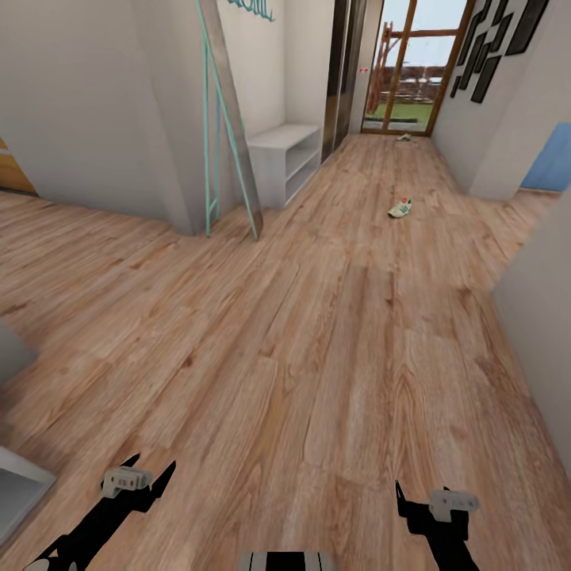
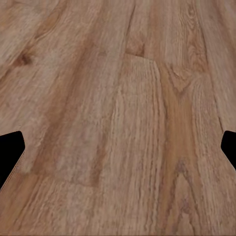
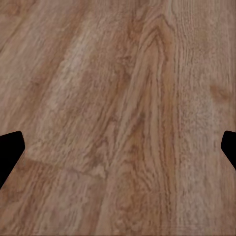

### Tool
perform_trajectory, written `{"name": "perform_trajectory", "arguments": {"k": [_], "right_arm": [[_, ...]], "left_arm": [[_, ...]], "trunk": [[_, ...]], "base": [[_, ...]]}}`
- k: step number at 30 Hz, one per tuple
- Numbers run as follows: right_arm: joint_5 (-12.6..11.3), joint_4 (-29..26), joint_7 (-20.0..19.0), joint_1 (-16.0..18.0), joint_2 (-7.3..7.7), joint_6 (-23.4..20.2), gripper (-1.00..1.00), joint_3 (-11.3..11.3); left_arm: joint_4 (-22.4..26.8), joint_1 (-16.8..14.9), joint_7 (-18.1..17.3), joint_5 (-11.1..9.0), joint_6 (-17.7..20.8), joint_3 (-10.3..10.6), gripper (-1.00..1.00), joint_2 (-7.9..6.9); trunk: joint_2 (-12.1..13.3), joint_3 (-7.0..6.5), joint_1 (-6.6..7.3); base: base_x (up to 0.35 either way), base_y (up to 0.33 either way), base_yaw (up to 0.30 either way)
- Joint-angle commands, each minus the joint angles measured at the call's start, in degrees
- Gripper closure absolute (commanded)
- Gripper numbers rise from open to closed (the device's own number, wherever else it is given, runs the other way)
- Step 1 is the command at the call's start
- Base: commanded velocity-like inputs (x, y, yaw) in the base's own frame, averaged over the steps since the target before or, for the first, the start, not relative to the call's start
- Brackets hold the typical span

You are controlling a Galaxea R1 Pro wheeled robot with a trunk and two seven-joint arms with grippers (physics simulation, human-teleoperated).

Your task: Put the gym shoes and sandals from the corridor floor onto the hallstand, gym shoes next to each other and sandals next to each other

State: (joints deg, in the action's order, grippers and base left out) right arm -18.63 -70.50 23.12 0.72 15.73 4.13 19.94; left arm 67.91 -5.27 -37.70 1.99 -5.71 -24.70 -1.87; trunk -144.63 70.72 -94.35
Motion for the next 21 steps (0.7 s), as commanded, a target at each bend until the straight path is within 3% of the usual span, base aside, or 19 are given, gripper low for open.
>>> {"name": "perform_trajectory", "arguments": {"k": [1,21], "right_arm": [[0.00,0.00,0.00,0.00,0.00,0.00,-1.00,0.00],[0.06,0.00,0.11,-0.01,-0.72,0.00,-1.00,0.01]], "left_arm": [[0.00,0.00,0.00,0.00,0.00,0.00,-1.00,0.00],[-0.04,0.00,0.06,0.11,0.00,0.00,-1.00,0.02]], "trunk": [[0.00,0.00,0.00],[0.00,0.00,0.00]], "base": [[0.324,0.000,-0.001],[0.324,0.000,-0.001]]}}
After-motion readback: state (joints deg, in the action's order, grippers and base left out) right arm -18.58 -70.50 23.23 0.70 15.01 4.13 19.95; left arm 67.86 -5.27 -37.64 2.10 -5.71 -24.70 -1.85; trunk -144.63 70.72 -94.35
